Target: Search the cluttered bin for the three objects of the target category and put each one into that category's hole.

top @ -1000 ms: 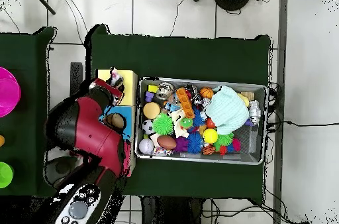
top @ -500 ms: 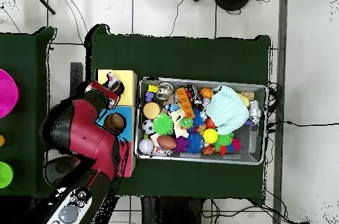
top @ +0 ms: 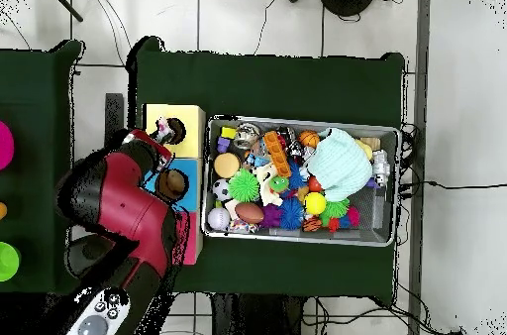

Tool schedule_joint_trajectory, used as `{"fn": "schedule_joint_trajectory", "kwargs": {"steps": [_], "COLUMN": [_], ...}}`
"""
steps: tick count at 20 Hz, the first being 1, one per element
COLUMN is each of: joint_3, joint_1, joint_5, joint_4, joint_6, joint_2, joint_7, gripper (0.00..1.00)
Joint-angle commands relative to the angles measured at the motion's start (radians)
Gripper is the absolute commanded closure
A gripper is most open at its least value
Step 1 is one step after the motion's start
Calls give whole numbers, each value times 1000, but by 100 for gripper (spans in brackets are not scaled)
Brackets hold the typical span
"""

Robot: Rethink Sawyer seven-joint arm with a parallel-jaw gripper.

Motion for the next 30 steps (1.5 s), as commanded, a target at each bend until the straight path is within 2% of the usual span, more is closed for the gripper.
{"fn": "schedule_joint_trajectory", "kwargs": {"steps": [1,10,30], "joint_3": [73,65,73], "joint_1": [-42,-93,-119], "joint_5": [-54,-113,-171], "joint_4": [-67,-126,-163], "joint_6": [174,342,430], "joint_2": [40,52,55], "joint_7": [268,269,340], "gripper": [100,100,100]}}
